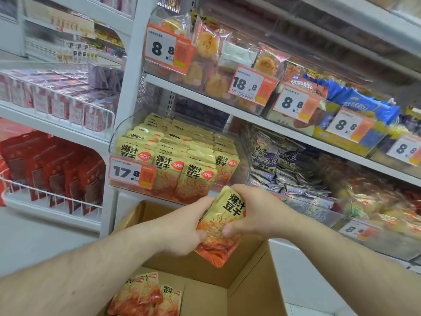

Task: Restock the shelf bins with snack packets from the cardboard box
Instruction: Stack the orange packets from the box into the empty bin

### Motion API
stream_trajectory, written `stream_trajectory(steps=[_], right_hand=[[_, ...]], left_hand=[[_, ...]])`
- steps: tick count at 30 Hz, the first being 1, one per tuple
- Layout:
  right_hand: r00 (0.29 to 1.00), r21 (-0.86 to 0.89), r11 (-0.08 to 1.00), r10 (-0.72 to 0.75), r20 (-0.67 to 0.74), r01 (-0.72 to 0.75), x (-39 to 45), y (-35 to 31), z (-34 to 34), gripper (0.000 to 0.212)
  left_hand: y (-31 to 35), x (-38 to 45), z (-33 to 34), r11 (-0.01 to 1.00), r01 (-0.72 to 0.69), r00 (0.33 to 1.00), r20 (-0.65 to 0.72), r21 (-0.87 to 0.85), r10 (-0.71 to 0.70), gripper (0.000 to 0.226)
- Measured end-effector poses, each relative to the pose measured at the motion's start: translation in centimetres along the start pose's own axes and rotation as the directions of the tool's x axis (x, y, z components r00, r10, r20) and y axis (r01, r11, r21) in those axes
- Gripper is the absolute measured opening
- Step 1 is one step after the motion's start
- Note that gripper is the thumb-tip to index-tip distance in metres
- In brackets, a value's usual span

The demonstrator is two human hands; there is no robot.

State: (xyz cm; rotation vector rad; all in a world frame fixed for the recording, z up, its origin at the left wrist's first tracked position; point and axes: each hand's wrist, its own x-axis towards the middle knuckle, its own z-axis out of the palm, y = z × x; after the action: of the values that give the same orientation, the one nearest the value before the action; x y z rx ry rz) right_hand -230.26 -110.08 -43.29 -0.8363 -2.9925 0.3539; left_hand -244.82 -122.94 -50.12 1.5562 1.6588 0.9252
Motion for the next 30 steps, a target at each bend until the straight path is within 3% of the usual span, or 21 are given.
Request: stream_trajectory(steps=[6,9,12,15,18,23,27,30], right_hand=[[0.998,0.052,0.997,0.058,0.034,-0.059,-0.1,-0.9,-0.4,0.041],[0.993,-0.029,0.993,0.116,0.010,-0.116,0.1,-1.9,-2.5,0.037],[0.976,-0.087,0.973,0.212,-0.046,-0.215,1.5,-1.9,-6.6,0.034],[0.953,-0.206,0.932,0.277,-0.122,-0.297,4.7,-1.2,-9.6,0.051],[0.938,-0.339,0.875,0.331,-0.103,-0.346,8.6,-1.3,-9.5,0.060],[0.926,-0.370,0.851,0.369,-0.085,-0.373,13.7,-0.6,-6.7,0.057],[0.926,-0.417,0.845,0.376,0.018,-0.335,15.7,0.3,-4.2,0.059],[0.948,-0.567,0.776,0.316,-0.028,-0.276,15.7,1.5,-2.3,0.048]], left_hand=[[0.7,0.1,-0.4,0.992,0.017,1.000,0.016,0.123,-0.019,0.054],[1.0,0.4,-0.5,0.985,-0.005,0.991,-0.131,0.173,0.028,0.053],[0.9,0.8,-1.4,0.914,0.043,0.945,-0.314,0.404,0.094,0.059],[1.0,1.2,-2.1,0.829,0.148,0.924,-0.375,0.539,0.079,0.057],[1.2,1.7,-2.3,0.793,0.176,0.925,-0.374,0.583,0.070,0.061],[-0.1,2.4,-3.3,0.764,0.163,0.925,-0.366,0.625,0.102,0.061],[-1.5,2.9,-3.9,0.739,0.174,0.934,-0.346,0.651,0.085,0.061],[-2.7,3.2,-4.0,0.727,0.162,0.940,-0.328,0.667,0.091,0.063]])
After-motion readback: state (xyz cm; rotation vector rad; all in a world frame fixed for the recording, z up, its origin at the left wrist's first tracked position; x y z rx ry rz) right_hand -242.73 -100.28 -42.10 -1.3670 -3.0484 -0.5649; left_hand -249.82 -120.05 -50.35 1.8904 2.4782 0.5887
